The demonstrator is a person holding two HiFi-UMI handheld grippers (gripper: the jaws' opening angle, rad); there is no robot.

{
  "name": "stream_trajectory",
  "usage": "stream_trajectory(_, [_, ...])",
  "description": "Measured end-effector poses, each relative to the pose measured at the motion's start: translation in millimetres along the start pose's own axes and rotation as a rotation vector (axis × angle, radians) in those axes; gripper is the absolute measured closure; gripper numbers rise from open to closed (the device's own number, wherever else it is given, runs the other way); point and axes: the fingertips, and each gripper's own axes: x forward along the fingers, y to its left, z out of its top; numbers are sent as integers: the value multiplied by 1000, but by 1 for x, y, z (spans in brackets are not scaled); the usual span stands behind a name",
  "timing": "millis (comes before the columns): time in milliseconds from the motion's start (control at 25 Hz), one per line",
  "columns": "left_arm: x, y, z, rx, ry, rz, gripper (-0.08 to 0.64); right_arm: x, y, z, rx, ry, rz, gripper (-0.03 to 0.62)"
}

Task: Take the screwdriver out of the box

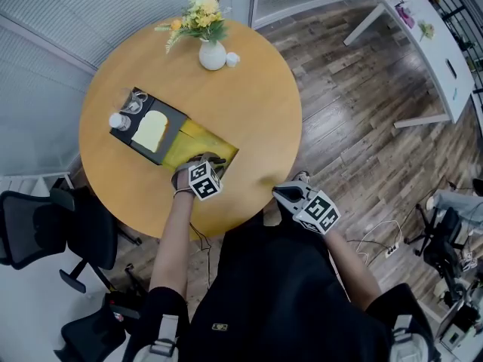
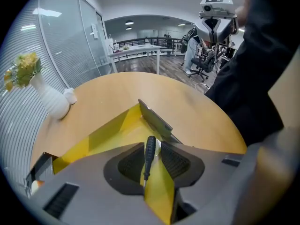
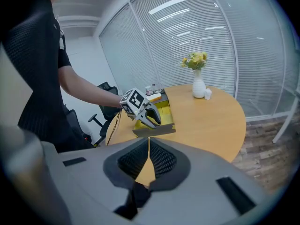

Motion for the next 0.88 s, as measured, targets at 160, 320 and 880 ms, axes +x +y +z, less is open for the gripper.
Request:
stream_trajectory(160, [6,1,-4,27,29,-25,446,-3,-3,-6,9,13,-9,584])
stream_trajectory(320, [12,5,-3,45,38,-22,451,-6,-6,-10,16,17,-19,584])
stream_trajectory(880, [14,6,1,93,66,4,488,-2,-11,-12,19,15,-12,584])
